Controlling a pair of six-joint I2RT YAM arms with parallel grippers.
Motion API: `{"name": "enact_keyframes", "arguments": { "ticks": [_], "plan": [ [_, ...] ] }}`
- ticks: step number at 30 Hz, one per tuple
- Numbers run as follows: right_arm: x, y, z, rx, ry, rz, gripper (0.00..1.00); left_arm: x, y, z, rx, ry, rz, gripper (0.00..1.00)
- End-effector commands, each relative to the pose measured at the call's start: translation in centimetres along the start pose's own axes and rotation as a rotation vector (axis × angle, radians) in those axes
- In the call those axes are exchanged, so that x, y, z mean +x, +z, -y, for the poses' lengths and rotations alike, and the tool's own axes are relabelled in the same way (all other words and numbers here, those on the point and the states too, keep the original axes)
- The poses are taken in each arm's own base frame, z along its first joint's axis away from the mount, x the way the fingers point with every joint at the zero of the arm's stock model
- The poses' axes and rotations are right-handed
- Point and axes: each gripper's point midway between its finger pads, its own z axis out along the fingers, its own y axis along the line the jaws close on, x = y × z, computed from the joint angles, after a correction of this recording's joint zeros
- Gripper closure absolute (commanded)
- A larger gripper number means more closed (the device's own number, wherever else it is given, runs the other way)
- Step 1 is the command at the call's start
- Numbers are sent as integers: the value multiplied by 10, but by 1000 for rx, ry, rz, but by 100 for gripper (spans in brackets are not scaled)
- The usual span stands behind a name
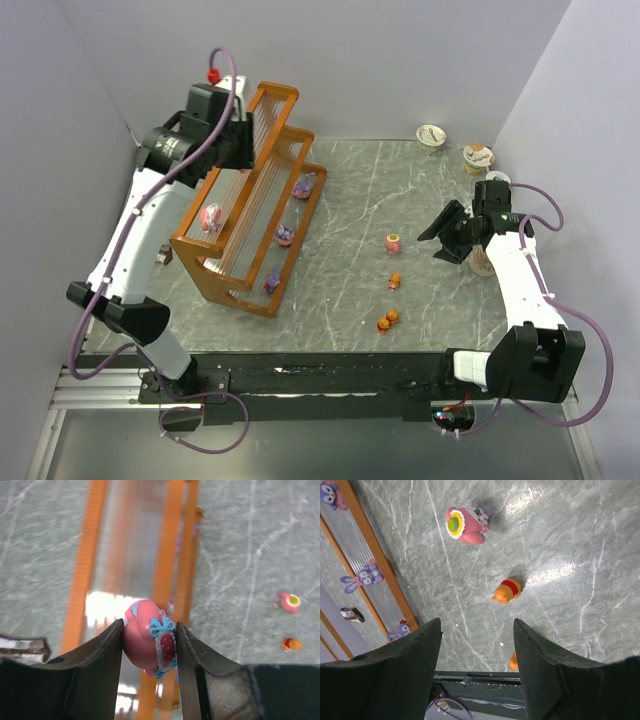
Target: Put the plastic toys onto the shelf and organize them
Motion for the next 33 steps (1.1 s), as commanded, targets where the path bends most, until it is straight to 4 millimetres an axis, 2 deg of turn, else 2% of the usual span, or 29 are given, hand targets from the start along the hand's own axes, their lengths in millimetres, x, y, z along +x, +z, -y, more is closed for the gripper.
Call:
{"name": "enact_keyframes", "arguments": {
  "ticks": [1,6,12,23,27,33],
  "plan": [
    [-7,-2,-5,-23,-14,18,34,-13,-31,-27,-32,5,58,93],
    [-8,-2,-6,-10,-20,1,35,-15,-20,-40,-63,57,39,92],
    [-7,1,-4,-7,-20,-3,35,-15,-6,-39,-48,106,22,92],
    [-10,2,-5,-4,-18,-1,35,-19,4,-23,70,158,19,86],
    [-11,5,-6,-7,-16,-9,35,-21,11,-25,88,171,21,82],
    [-15,6,-10,-12,-14,-12,36,-22,22,-28,118,161,7,81]
  ]
}}
